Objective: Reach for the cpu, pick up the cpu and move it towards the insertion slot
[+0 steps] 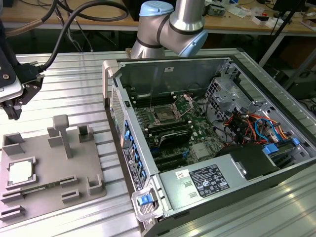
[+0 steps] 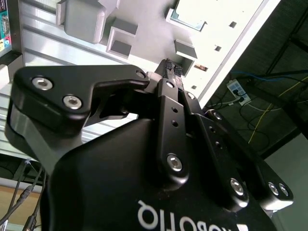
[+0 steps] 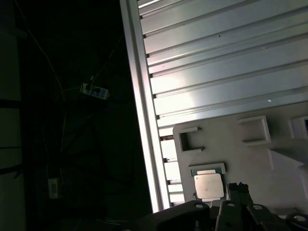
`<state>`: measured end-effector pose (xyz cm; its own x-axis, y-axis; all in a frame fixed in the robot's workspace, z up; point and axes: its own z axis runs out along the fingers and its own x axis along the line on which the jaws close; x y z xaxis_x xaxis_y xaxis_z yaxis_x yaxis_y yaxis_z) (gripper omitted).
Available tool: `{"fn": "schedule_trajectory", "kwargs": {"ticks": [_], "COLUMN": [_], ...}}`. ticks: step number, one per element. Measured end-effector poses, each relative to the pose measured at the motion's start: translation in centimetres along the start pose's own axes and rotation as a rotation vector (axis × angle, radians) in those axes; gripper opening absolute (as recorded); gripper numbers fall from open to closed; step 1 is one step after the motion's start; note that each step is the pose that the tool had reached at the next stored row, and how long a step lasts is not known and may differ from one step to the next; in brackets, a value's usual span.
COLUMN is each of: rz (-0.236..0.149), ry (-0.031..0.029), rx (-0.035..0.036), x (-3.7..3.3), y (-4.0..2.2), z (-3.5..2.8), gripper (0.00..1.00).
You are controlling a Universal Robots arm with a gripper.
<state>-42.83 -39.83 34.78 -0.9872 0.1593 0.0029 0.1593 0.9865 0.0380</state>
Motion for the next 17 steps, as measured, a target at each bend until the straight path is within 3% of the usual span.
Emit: {"fn": "schedule_trajectory", "kwargs": {"ticks": [17], "rz": [0.0], "ry": [0.0001], "rx": [0.0], "x": [0.49], "y": [-0.08], "z": [0.07], "gripper": [0.11]}}
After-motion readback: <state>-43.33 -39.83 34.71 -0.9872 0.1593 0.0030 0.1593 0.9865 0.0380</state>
